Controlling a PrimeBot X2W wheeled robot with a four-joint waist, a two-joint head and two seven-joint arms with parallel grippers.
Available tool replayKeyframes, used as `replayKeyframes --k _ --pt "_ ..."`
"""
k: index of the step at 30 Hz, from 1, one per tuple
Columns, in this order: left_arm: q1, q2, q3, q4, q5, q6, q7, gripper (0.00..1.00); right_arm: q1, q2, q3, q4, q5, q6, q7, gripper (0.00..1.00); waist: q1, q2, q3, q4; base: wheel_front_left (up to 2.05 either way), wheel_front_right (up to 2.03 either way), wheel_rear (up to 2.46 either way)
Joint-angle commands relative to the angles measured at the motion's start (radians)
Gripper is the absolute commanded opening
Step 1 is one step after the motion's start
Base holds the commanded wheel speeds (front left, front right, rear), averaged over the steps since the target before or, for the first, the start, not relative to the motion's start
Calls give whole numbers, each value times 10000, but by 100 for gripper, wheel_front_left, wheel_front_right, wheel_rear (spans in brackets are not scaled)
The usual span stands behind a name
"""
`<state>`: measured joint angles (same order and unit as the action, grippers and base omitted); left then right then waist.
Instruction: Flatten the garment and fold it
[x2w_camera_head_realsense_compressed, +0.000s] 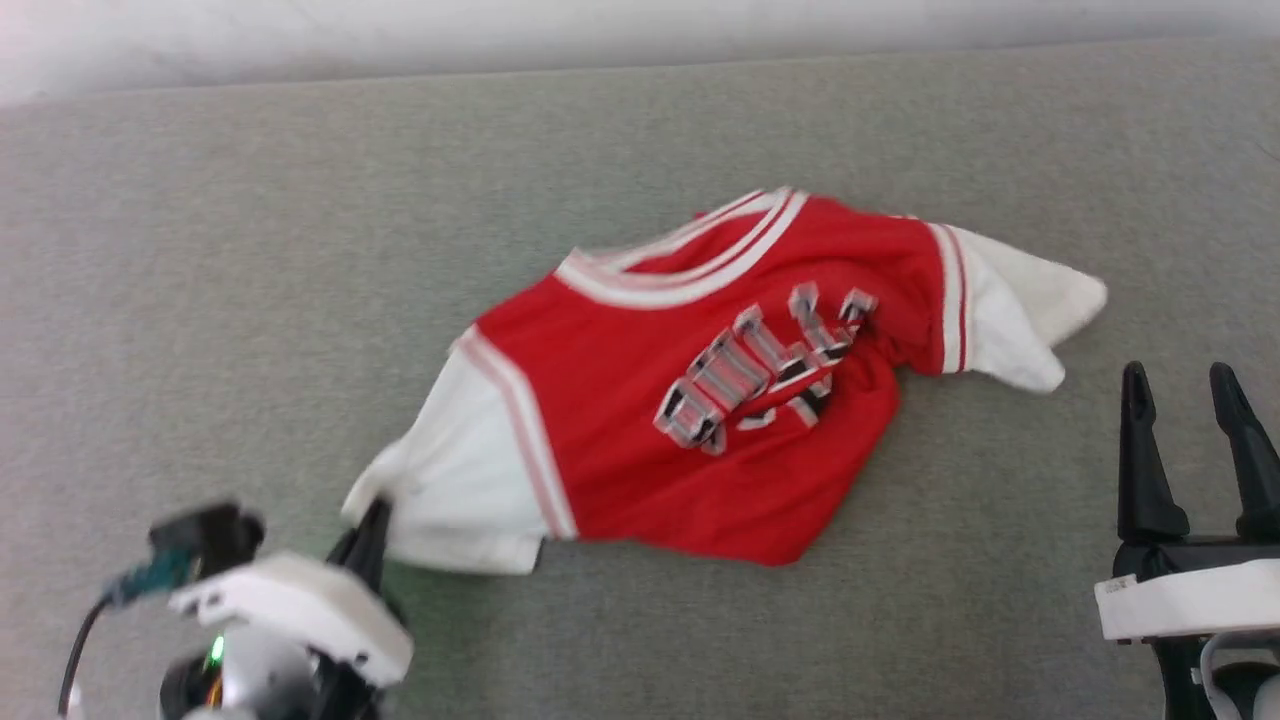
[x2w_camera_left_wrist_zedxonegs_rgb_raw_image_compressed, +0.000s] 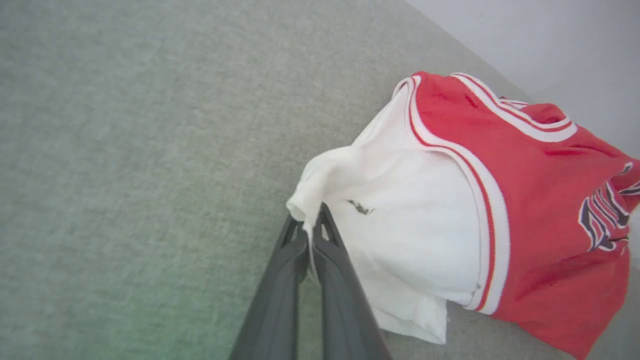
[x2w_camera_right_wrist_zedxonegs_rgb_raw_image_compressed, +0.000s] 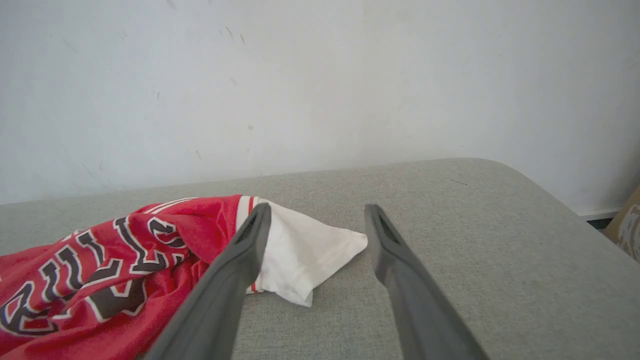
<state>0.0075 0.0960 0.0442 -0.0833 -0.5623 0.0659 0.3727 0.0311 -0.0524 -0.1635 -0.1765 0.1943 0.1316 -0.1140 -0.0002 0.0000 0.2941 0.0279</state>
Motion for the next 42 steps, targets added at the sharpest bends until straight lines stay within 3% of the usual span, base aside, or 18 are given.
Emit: replayKeyframes --k 1,2,3,4,5,9,14,24,31,37,39,42 --pt "112 16 98 14 -87 94 -41 0 49 22 -20 -67 -9 -9 30 100 2 0 -120 284 0 0 0" --pt "287 -12 155 78 -120 164 -85 0 37 22 0 -104 -31 -9 83 100 2 0 -133 344 0 0 0" --pt "408 -18 126 154 -67 175 -143 31 27 22 29 -137 -55 -9 148 100 2 0 -148 405 0 0 0" --pt "444 -58 114 204 -78 195 -257 73 15 22 47 -172 -70 -9 210 100 2 0 -156 464 0 0 0" --pt "411 -126 110 230 -163 222 -413 100 1 22 54 -203 -83 -9 264 100 2 0 -175 516 0 0 0" --pt "104 -239 -77 -83 -336 116 -865 100 -23 22 50 -314 -123 -9 437 100 2 0 -272 643 0 0 0" --pt "-360 295 -222 -1053 257 44 -870 100 -21 22 71 -383 -113 -9 511 100 2 0 -256 712 0 0 0" --pt "-1150 1986 -1383 -592 1784 -437 1004 100 -201 22 293 -244 -17 -9 387 100 2 0 143 420 0 0 0" --pt "-1049 2278 -1580 -224 1245 -650 2498 100 -239 22 242 -147 -2 -9 298 100 2 0 300 295 0 0 0" --pt "-866 2348 -1537 199 846 -560 3243 100 -324 22 278 -57 1 -9 283 100 2 0 358 301 0 0 0" --pt "-796 2273 -1602 334 599 -681 3387 0 -355 22 295 -36 -12 -9 300 100 2 0 334 308 0 0 0" --pt "-803 2102 -1474 282 288 -750 3162 0 -366 22 283 -23 -51 -9 324 100 2 0 260 344 0 0 0"
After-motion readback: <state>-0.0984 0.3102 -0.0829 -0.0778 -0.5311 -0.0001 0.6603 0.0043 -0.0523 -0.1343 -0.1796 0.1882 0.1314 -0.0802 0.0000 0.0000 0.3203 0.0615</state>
